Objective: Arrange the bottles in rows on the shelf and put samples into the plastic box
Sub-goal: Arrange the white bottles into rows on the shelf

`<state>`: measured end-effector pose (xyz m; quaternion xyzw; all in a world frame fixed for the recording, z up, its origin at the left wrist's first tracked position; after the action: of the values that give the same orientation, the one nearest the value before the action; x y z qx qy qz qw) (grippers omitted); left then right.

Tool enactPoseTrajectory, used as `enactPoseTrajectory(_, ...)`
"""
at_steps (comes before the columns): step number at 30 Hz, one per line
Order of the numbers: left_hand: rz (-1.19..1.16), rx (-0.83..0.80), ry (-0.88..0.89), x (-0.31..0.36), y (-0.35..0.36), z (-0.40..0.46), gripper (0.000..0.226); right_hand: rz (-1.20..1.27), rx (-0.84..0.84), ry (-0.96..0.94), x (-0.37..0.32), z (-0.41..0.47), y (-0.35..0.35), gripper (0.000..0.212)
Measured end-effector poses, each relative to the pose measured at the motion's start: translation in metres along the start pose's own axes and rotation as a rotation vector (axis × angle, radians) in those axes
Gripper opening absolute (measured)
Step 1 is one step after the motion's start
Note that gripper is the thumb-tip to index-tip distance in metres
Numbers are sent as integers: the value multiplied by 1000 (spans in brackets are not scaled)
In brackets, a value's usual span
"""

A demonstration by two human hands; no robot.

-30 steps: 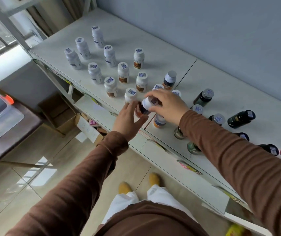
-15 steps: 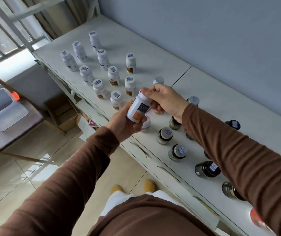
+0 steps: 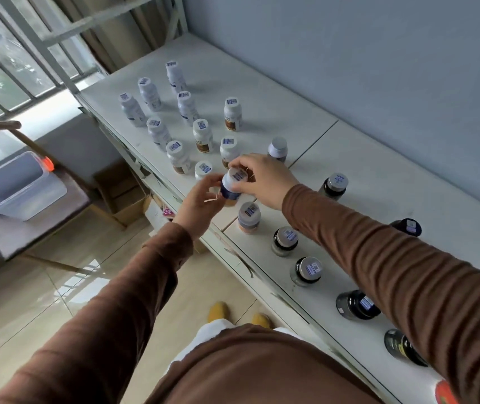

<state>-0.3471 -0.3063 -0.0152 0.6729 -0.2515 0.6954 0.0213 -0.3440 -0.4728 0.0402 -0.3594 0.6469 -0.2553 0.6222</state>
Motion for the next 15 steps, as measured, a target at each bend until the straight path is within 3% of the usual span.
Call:
enactPoseTrajectory(6, 574, -87, 32, -16, -18, 7, 44, -226, -87, 23, 6, 18, 30, 40)
enactPoseTrajectory(15, 843, -84, 213, 0, -23, 16, 47, -239, -135, 39, 6, 16, 45, 48)
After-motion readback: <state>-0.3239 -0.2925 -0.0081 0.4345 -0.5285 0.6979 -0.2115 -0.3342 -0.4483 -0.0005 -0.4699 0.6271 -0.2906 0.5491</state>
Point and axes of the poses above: each hand's wrist, its own z-axis towards the middle knuckle, its own y-axis out of the palm, x = y × z, the point moved 3 cm from there along z, towards the middle knuckle, and after that the axes turned 4 degrees about y, right-handed, at the moved point
